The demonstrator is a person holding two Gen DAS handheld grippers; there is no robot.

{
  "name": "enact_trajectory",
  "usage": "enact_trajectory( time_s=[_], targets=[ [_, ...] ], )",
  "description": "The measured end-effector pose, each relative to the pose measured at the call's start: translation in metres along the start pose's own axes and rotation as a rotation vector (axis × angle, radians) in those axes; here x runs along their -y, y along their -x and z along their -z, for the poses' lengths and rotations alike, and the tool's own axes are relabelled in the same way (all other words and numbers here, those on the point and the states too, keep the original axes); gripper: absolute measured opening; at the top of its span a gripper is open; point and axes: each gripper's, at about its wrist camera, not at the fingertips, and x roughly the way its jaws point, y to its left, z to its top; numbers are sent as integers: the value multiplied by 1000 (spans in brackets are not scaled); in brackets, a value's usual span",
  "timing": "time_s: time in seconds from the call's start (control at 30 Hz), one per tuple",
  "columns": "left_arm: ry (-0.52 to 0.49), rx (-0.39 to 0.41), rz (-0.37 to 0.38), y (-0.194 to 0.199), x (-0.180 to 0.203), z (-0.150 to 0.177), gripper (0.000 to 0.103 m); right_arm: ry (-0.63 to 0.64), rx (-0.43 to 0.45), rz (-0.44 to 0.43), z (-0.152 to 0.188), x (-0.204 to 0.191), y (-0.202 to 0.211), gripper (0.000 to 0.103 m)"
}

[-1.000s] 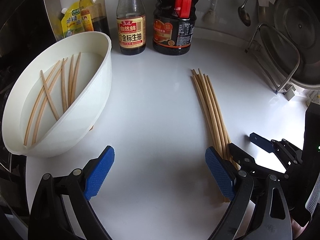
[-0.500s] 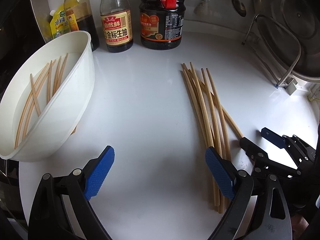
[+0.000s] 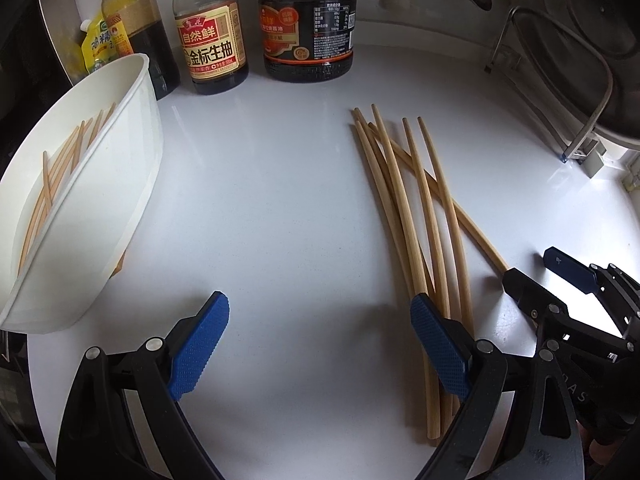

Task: Organize utensils
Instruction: 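Position both open tools over the chopstick bundle, then close the left tool on a chopstick while the right tool grasps another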

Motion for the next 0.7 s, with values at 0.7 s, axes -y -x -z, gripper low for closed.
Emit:
enact_trajectory(
  time_s=[0.7],
  targets=[
    [23,-22,-20,-13,11,-5,91,43,6,6,-4,-2,-4,53]
  ],
)
